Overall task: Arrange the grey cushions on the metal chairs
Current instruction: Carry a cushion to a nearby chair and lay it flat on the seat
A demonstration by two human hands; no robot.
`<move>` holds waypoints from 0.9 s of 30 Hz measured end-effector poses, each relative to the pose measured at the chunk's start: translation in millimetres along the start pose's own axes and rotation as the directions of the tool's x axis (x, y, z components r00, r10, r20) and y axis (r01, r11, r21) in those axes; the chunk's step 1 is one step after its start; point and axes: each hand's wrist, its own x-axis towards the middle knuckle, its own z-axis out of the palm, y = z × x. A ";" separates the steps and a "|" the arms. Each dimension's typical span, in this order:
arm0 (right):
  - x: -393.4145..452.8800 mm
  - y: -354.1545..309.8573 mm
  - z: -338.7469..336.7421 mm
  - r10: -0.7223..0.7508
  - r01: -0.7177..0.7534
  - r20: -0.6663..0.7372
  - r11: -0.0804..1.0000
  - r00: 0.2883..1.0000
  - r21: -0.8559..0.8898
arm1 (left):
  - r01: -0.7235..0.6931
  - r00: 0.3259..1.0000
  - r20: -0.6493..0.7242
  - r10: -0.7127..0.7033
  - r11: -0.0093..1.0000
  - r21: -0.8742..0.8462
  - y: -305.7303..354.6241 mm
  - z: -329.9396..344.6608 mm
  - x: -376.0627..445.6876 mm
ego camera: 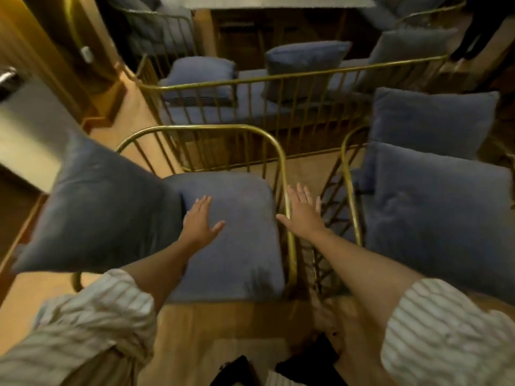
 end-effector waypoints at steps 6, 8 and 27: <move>6.3 -116.3 46.1 -0.093 0.088 0.053 0.992 0.994 0.092 | 0.180 0.978 -0.111 -0.177 0.984 0.015 -96.3 -55.3 -38.4; 11.9 -151.3 62.1 -0.130 0.121 0.080 0.987 0.988 0.104 | 0.247 0.959 -0.146 -0.242 0.969 0.016 -128.0 -72.3 -48.2; 154.2 -243.1 152.1 -0.087 -0.060 0.462 0.954 0.883 0.294 | 0.608 0.700 -0.302 -0.647 0.762 -0.223 -281.0 -160.7 40.2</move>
